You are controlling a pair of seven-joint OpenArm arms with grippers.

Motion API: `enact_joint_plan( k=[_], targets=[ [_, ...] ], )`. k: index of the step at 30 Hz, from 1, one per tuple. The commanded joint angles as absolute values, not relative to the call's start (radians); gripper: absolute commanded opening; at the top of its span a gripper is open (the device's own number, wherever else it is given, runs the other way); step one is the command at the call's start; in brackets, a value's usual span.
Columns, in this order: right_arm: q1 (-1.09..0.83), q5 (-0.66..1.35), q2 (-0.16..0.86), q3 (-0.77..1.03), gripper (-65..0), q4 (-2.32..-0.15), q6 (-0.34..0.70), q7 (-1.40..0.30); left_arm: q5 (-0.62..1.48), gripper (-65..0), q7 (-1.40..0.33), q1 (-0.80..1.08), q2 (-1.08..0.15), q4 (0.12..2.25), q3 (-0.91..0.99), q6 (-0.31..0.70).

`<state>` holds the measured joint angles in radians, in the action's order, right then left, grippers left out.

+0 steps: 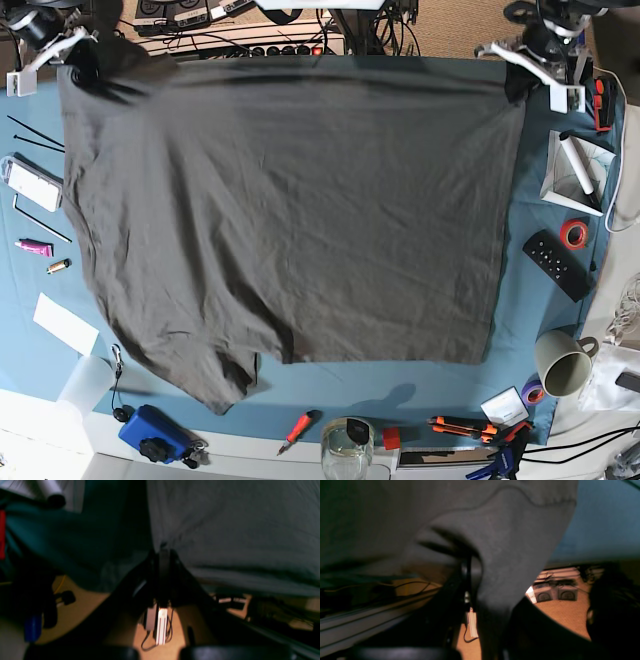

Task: Fold the T-shirt properly
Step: 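Lift both shoulder corners and pull them away from the hem, then lay the shoulder edge down onto the shirt body with both grippers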

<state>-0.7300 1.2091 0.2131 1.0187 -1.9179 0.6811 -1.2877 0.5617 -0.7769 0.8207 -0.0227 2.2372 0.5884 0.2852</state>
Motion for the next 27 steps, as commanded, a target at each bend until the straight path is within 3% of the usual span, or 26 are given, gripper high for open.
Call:
enact_joint_plan(
  k=[1,12,27],
  targets=[
    [-0.752,1.241,0.227,1.032,-65.0,-1.934,0.692,-1.287,0.562,-65.0,-0.773,0.847,-0.027,2.266,0.594,0.282],
    [-0.800,1.250,0.231,1.083,-65.0,-1.934,0.698,-1.290,0.517,-65.0,-0.790,0.957,-0.028,2.289,0.594,0.230],
    [-0.695,1.172,0.233,1.059,-65.0,-1.934,0.672,-1.253,0.516,-65.0,-0.774,0.849,-0.028,2.289,0.594,0.205]
  ],
)
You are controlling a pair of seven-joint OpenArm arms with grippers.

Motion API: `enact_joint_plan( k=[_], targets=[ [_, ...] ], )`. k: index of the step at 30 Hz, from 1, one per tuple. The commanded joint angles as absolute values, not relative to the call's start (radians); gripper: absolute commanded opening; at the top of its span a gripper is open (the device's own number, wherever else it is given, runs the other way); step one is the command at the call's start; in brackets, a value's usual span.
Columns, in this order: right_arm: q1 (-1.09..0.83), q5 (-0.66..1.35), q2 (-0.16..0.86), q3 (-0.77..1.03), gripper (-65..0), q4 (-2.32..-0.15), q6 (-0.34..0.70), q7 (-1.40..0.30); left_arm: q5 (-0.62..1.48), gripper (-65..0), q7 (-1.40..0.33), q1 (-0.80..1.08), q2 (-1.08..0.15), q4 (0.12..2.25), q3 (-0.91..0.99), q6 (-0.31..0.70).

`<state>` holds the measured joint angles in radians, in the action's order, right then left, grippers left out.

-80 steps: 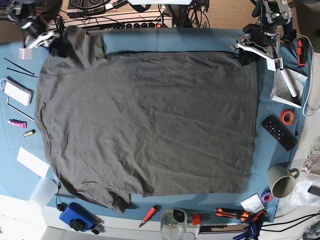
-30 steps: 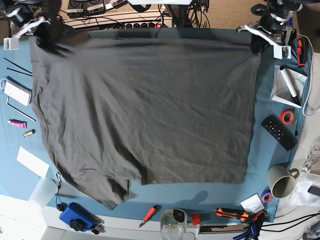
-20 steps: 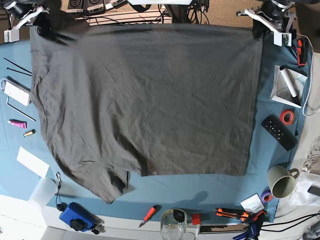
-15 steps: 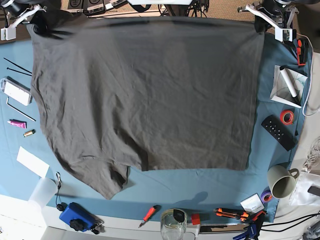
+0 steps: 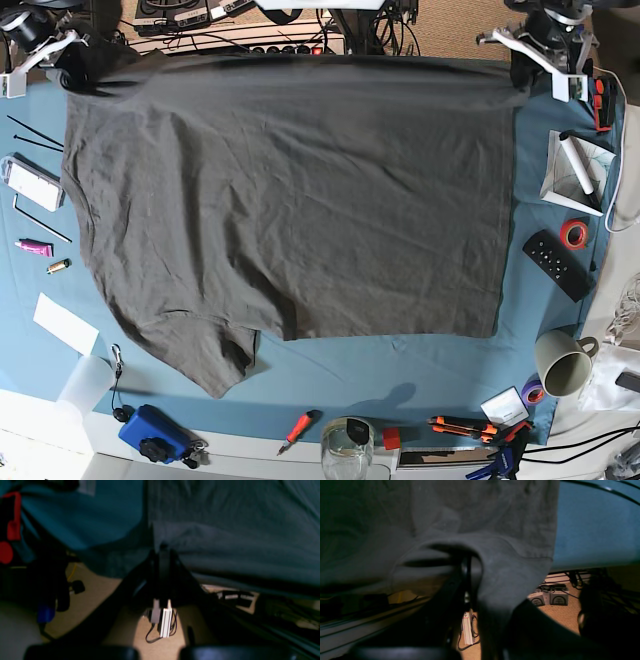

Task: Fold the T-shirt properly
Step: 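Lay the shoulder edge down onto the shirt body with both grippers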

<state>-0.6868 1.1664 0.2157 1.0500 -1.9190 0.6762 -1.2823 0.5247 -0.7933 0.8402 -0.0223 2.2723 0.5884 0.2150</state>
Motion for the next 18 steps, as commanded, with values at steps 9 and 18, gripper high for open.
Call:
enact_joint_plan(
  k=[9,18],
  targets=[
    [-0.628,1.082,0.233,1.019,-65.0,-1.934,0.632,-1.222,0.494,-65.0,-0.770,0.817,-0.035,2.289,0.593,0.192],
    [-0.558,0.965,0.301,0.898,-65.0,-1.934,0.584,-1.198,0.494,-65.0,-0.740,0.761,-0.036,2.279,0.591,0.192]
  ],
)
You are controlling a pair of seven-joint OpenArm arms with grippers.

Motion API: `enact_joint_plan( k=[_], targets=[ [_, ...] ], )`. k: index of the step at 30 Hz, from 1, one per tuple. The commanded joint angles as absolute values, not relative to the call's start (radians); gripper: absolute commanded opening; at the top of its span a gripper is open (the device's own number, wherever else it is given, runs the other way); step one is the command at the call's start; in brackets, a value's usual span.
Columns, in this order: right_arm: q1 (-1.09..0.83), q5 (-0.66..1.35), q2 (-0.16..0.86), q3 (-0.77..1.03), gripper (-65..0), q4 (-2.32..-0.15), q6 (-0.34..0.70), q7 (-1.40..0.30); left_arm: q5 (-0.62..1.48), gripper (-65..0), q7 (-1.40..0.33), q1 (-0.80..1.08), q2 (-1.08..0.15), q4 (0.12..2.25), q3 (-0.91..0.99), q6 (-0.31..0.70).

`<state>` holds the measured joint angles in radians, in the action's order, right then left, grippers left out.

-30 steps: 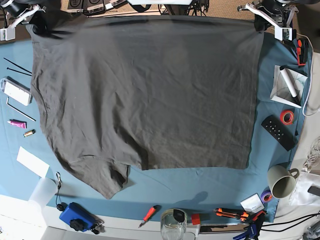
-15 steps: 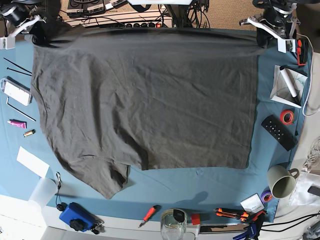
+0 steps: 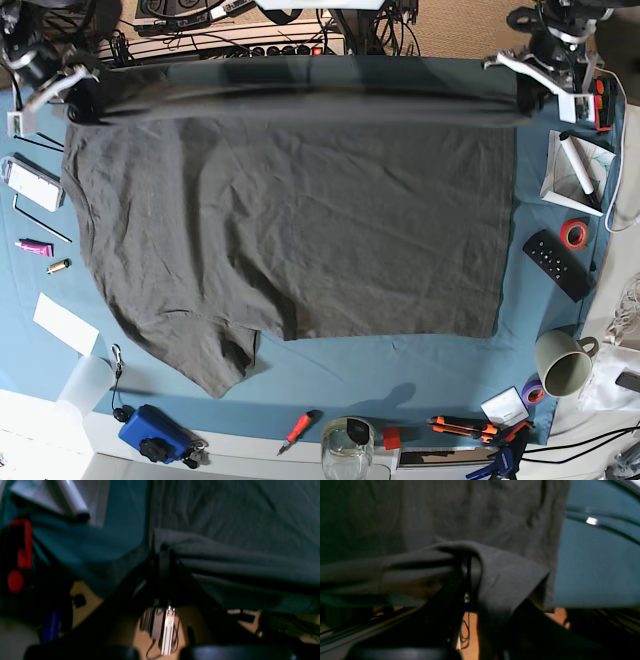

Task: Fold the T-shirt properly
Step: 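Lay the shoulder edge down onto the shirt body with both grippers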

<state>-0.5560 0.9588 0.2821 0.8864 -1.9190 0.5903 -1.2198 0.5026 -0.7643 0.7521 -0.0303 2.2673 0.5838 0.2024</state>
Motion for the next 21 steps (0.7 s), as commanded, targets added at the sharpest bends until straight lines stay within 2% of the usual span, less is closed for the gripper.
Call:
enact_joint_plan(
  k=[1,13,19,21],
  targets=[
    [-0.550,0.947,0.305,0.878,-65.0,-1.934,0.578,-1.184,0.494,-65.0,-0.740,0.750,-0.037,2.271,0.591,0.192],
    [-0.432,0.772,0.309,0.769,-65.0,-1.933,0.536,-1.114,0.490,-65.0,-0.697,0.673,-0.037,2.243,0.578,0.207],
    [-0.429,0.746,0.316,0.739,-65.0,-1.930,0.524,-1.082,0.357,-65.0,-0.671,0.632,-0.051,2.190,0.426,0.206],
    [-0.428,0.735,0.316,0.739,-65.0,-1.930,0.521,-1.068,0.309,-65.0,-0.672,0.607,-0.050,2.182,0.390,0.171]
  ],
)
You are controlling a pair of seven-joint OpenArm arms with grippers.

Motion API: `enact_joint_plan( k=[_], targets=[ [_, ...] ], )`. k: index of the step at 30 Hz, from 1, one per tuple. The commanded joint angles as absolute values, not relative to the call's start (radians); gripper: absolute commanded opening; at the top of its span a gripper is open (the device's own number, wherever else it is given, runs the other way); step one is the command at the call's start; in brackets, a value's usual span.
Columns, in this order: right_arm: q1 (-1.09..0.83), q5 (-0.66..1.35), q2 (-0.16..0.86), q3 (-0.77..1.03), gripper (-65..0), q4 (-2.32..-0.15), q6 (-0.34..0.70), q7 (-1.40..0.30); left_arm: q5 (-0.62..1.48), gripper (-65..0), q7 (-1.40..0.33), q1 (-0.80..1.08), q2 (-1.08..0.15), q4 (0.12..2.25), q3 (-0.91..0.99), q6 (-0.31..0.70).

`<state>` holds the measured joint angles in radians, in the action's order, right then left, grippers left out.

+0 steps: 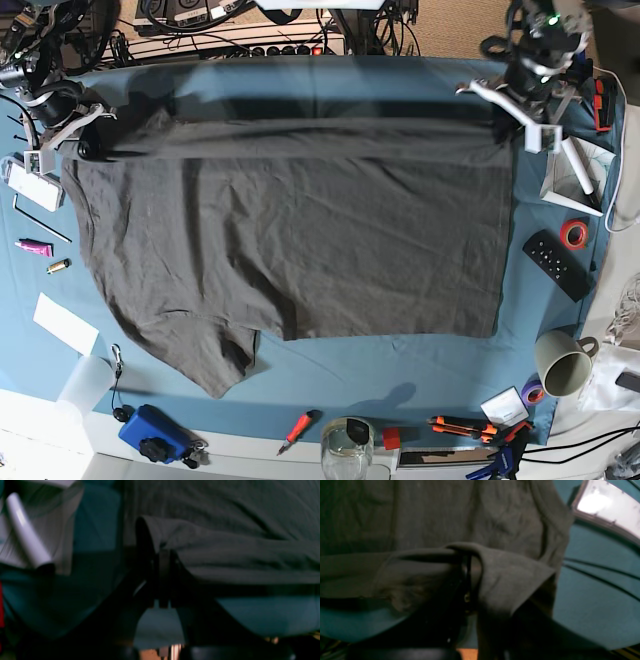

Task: Fold the T-shirt properly
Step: 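Lay the shoulder edge down onto the shirt body with both grippers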

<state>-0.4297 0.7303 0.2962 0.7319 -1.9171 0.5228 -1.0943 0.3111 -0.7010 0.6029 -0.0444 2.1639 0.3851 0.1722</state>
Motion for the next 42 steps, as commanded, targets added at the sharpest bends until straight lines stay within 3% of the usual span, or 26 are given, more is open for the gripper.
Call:
enact_joint_plan(
  k=[1,5,17,26,37,42],
  targets=[
    [-0.425,0.730,0.316,0.739,-65.0,-1.930,0.517,-1.066,0.287,-65.0,-0.671,0.593,-0.050,2.182,0.379,0.142],
    [-0.403,0.712,0.316,0.739,-65.0,-1.929,0.514,-1.065,0.224,-65.0,-0.670,0.554,-0.051,2.181,0.376,0.086],
    [-0.340,0.673,0.315,0.738,-65.0,-1.861,0.499,-1.038,0.233,-65.0,-0.628,0.518,-0.053,2.165,0.375,0.105],
    [-0.265,0.663,0.316,0.732,-65.0,-1.780,0.501,-1.038,0.239,-65.0,-0.628,0.427,-0.054,2.017,0.375,0.105],
    [-0.137,0.478,0.315,0.551,-65.0,-1.718,0.499,-0.973,0.239,-65.0,-0.601,0.323,-0.053,1.999,0.375,0.105],
    [-0.092,0.421,0.316,0.514,-65.0,-1.700,0.463,-0.958,0.239,-65.0,-0.590,0.281,-0.053,1.917,0.375,0.171]
  ],
)
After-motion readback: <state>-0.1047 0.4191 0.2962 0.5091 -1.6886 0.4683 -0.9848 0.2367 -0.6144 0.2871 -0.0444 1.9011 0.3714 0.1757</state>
